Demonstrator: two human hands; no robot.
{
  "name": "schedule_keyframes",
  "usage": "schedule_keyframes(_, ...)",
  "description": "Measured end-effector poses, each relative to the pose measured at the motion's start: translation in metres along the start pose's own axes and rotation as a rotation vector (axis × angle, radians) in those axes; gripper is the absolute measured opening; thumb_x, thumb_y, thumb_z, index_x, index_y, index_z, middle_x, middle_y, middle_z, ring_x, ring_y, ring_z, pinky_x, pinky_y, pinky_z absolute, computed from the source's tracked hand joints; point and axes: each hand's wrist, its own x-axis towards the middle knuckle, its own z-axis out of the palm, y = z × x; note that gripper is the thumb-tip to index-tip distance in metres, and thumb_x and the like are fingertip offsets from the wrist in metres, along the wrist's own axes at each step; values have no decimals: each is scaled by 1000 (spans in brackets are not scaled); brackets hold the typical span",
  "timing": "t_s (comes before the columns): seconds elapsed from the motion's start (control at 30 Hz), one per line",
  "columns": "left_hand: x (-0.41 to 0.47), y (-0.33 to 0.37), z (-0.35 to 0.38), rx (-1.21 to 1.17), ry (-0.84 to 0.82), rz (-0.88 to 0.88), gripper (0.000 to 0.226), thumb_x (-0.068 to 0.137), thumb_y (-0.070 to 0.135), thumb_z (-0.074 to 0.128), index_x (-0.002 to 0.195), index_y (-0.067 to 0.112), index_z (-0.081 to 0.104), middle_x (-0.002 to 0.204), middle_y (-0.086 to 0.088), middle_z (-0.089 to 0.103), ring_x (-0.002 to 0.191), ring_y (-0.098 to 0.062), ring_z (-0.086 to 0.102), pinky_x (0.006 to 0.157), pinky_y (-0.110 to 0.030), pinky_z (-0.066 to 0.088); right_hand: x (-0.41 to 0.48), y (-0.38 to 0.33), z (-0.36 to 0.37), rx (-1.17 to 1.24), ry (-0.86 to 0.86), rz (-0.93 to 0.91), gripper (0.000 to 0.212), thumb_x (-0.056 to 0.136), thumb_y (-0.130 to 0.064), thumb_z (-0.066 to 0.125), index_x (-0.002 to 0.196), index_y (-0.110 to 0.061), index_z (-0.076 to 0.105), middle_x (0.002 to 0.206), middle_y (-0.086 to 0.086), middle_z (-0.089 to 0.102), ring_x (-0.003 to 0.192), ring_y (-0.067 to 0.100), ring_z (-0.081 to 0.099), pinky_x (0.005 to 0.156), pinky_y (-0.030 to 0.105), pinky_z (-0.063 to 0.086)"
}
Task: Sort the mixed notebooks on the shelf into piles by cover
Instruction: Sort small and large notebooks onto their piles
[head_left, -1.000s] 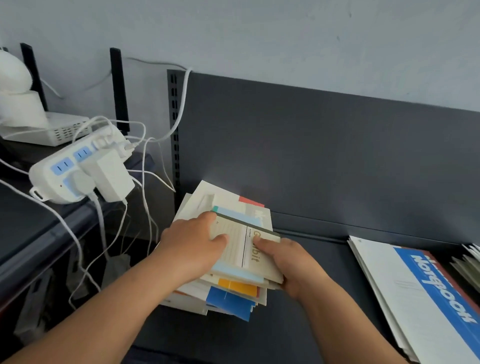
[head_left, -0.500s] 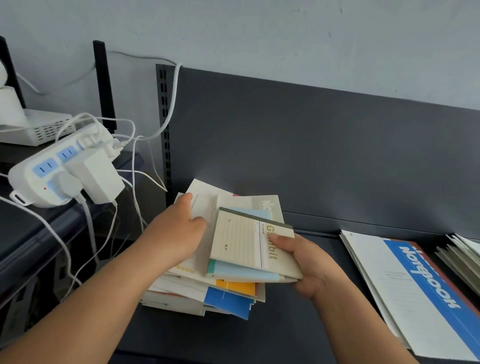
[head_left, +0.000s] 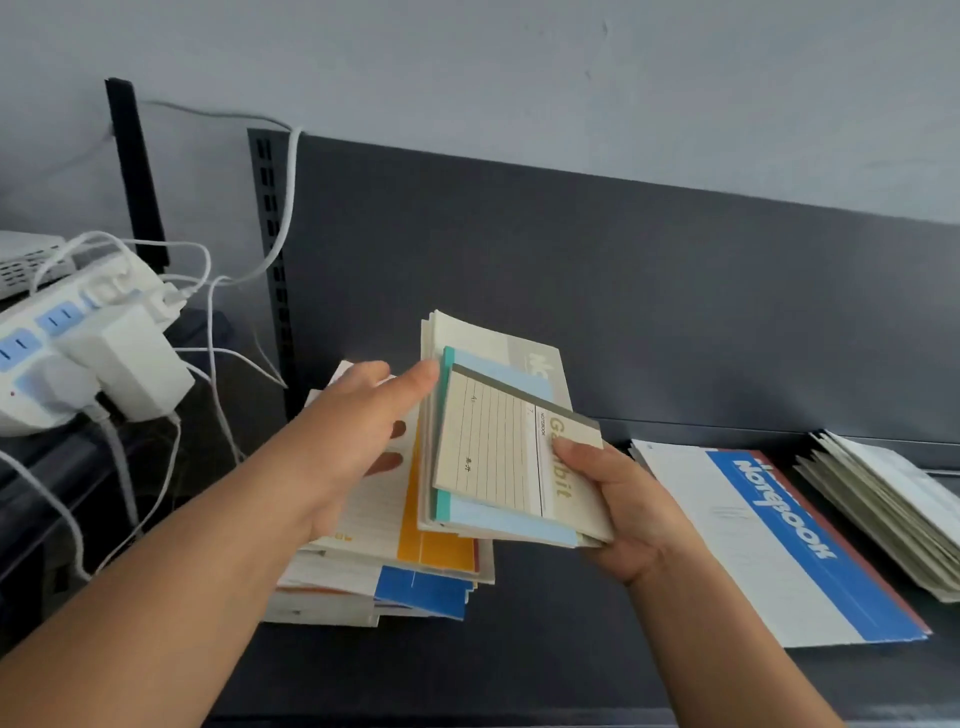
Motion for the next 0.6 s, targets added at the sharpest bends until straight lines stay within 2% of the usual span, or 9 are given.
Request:
schedule_keyframes(0.07, -4, 5, 13, -295, -239, -115, 59, 73, 58, 61, 122, 25, 65, 112, -4, 73, 108, -28, 67, 83, -46, 55, -12, -6, 0, -10, -2, -68, 35, 74, -16, 65, 109, -11, 66, 103, 16, 76, 82, 29, 75, 63, 42, 62)
schedule_keyframes(0.13, -5, 2, 29, -465, -420, -199, 46, 78, 43, 63, 119, 23, 67, 113, -12, 72, 105, -37, 68, 82, -56, 56, -23, -11, -5, -53, 28, -147, 33, 78, -16, 64, 110, -12, 65, 109, 18, 74, 90, 31, 73, 71, 44, 60)
schedule_keyframes(0.2, -5, -2, 46, -526, -515, -223, 42, 80, 32, 64, 120, 20, 65, 113, -17, 71, 102, -42, 68, 78, -63, 55, -36, -17, -13, -107, 87, -209, 29, 87, -13, 62, 116, -12, 62, 114, 19, 72, 95, 33, 71, 72, 43, 60)
schedule_keyframes(0.33, -7, -3, 92, -542, -570, -202, 42, 77, 17, 63, 119, 18, 64, 107, -19, 73, 96, -41, 70, 71, -60, 57, -67, -35, -44, -209, 231, -261, 26, 94, -12, 61, 119, -13, 58, 108, 14, 75, 90, 28, 74, 66, 37, 59)
schedule_keyframes(0.43, -13, 5, 138, -536, -576, -163, 35, 80, 9, 62, 114, 15, 65, 103, -19, 74, 94, -39, 71, 69, -56, 58, -95, -48, -79, -301, 339, -284, 24, 94, -21, 63, 117, -12, 62, 107, 10, 75, 92, 24, 73, 74, 38, 59)
schedule_keyframes(0.5, -16, 10, 174, -534, -549, -155, 27, 88, 3, 58, 111, 13, 65, 101, -18, 74, 94, -37, 71, 68, -52, 60, -117, -55, -108, -274, 430, -276, 26, 96, -30, 61, 114, -13, 64, 102, 7, 76, 88, 21, 74, 75, 38, 60)
schedule_keyframes(0.6, -24, 15, 238, -504, -541, -122, 22, 91, 0, 54, 105, 12, 66, 95, -15, 76, 90, -33, 71, 73, -49, 59, -156, -64, -157, -207, 499, -225, 35, 95, -38, 60, 119, -12, 62, 106, 9, 76, 94, 25, 72, 77, 40, 58)
